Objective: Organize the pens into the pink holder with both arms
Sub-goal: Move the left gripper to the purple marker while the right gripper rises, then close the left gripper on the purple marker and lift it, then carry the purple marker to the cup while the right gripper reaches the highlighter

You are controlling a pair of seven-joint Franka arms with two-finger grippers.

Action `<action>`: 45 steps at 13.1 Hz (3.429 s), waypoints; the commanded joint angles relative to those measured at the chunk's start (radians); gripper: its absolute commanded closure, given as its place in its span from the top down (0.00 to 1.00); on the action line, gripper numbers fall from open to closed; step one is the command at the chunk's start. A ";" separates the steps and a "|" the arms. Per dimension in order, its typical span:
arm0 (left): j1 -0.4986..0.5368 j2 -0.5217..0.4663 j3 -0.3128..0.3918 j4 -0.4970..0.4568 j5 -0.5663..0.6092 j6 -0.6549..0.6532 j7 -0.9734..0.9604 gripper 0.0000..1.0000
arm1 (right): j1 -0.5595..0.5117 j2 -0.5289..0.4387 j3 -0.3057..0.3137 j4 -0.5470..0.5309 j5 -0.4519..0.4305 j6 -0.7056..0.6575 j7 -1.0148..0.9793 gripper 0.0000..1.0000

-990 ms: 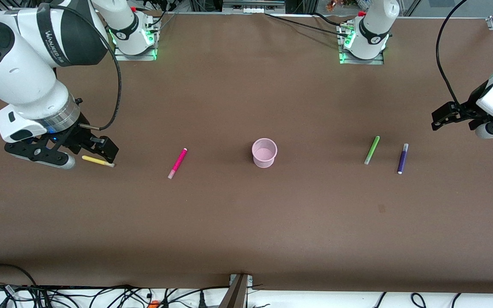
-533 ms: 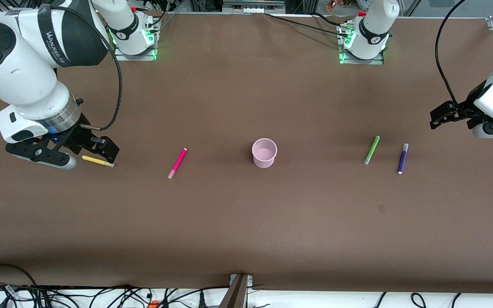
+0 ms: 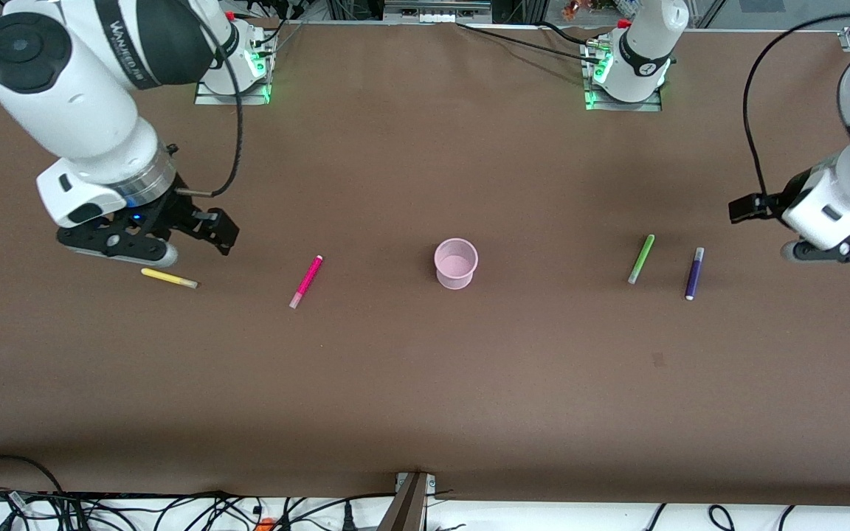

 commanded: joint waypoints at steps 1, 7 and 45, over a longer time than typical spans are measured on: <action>0.029 0.119 0.000 0.030 0.019 0.051 0.055 1.00 | -0.004 -0.023 0.008 0.000 -0.003 -0.026 -0.011 1.00; 0.103 0.306 -0.001 -0.022 0.017 0.382 0.281 1.00 | -0.004 -0.036 0.053 0.000 0.013 -0.105 -0.076 1.00; 0.086 0.389 -0.401 0.110 -0.439 0.506 0.446 0.00 | -0.265 0.019 0.156 -0.128 0.112 -0.157 -0.224 0.99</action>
